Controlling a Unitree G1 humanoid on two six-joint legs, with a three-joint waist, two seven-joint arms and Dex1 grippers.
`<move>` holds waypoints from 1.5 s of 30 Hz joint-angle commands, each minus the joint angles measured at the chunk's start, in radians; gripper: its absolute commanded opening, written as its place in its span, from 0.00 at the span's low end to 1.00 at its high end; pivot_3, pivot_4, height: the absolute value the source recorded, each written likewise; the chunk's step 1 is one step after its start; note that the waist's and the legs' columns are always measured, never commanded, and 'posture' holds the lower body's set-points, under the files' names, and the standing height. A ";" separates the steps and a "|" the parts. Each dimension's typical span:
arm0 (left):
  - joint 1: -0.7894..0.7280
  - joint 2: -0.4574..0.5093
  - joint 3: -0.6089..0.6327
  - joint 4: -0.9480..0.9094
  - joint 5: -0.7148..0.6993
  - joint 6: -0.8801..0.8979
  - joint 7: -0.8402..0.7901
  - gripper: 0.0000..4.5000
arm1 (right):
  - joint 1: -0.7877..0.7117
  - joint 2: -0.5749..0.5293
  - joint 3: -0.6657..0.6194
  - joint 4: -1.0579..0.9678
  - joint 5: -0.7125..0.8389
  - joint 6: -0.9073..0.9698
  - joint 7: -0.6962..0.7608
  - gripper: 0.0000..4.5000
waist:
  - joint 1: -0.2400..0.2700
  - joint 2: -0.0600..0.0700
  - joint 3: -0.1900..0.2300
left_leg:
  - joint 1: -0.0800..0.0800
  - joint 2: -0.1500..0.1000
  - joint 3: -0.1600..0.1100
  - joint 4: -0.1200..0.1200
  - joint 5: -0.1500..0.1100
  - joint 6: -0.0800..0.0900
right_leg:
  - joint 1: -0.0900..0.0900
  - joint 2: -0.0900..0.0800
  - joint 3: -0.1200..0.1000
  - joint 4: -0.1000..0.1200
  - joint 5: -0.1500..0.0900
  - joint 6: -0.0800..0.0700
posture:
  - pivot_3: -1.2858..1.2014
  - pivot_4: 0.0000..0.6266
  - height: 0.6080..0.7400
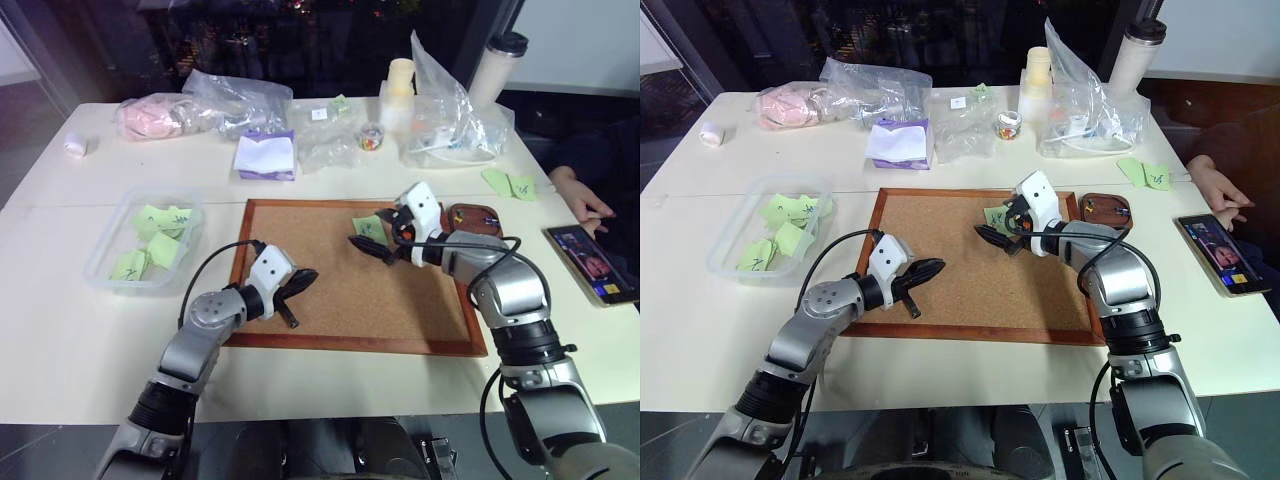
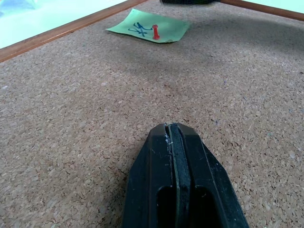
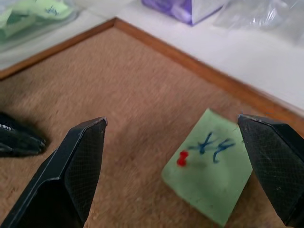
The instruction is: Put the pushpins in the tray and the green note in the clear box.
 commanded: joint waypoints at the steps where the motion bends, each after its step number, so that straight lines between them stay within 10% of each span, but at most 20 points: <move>1: 0.016 0.000 -0.031 0.032 0.016 0.022 -0.012 0.00 | 0.015 0.005 0.003 -0.043 -0.006 -0.010 -0.010 0.99 | 0.003 0.000 0.000 | 0.000 0.000 0.000 0.000 0.000 0.000 | 0.000 0.000 0.000 0.000 0.000 0.000 | 0.52 0.24 1.00; 9: -0.011 0.000 -0.033 0.070 0.020 0.009 -0.034 0.00 | 0.002 0.028 0.009 0.039 -0.045 -0.058 -0.035 0.99 | 0.015 0.000 0.000 | 0.000 -0.002 0.000 0.000 0.000 0.000 | 0.000 0.000 0.000 0.000 0.000 0.000 | 0.52 0.24 1.00; 16: -0.008 -0.011 -0.029 0.072 0.022 0.004 -0.023 0.00 | -0.033 0.040 0.005 0.160 -0.065 -0.117 -0.025 0.40 | 0.019 0.000 0.000 | 0.000 -0.002 0.000 0.001 0.000 0.000 | 0.000 0.000 0.000 0.000 0.000 0.000 | 0.52 0.24 1.00; 28: 0.003 -0.015 -0.026 0.066 0.025 0.004 -0.010 0.00 | -0.043 0.047 0.004 0.206 -0.068 -0.138 -0.016 0.40 | 0.018 0.000 0.000 | 0.000 -0.002 0.000 0.001 0.000 0.000 | 0.001 0.000 0.000 0.000 0.000 0.000 | 0.52 0.24 1.00; 32: 0.000 -0.014 -0.024 0.068 0.025 0.004 -0.009 0.00 | -0.042 0.047 0.002 0.202 -0.066 -0.135 -0.017 0.02 | 0.018 0.000 0.000 | 0.000 -0.002 0.000 0.001 0.000 0.000 | 0.001 0.000 0.000 0.000 0.000 0.000 | 0.52 0.24 1.00; 45: 0.000 -0.009 -0.029 0.085 0.037 0.001 -0.006 0.00 | -0.055 0.032 -0.009 0.086 -0.052 -0.069 -0.015 0.01 | 0.018 0.000 0.000 | 0.000 -0.002 0.000 0.001 0.000 0.000 | 0.001 0.000 0.000 0.000 0.000 0.000 | 0.52 0.24 1.00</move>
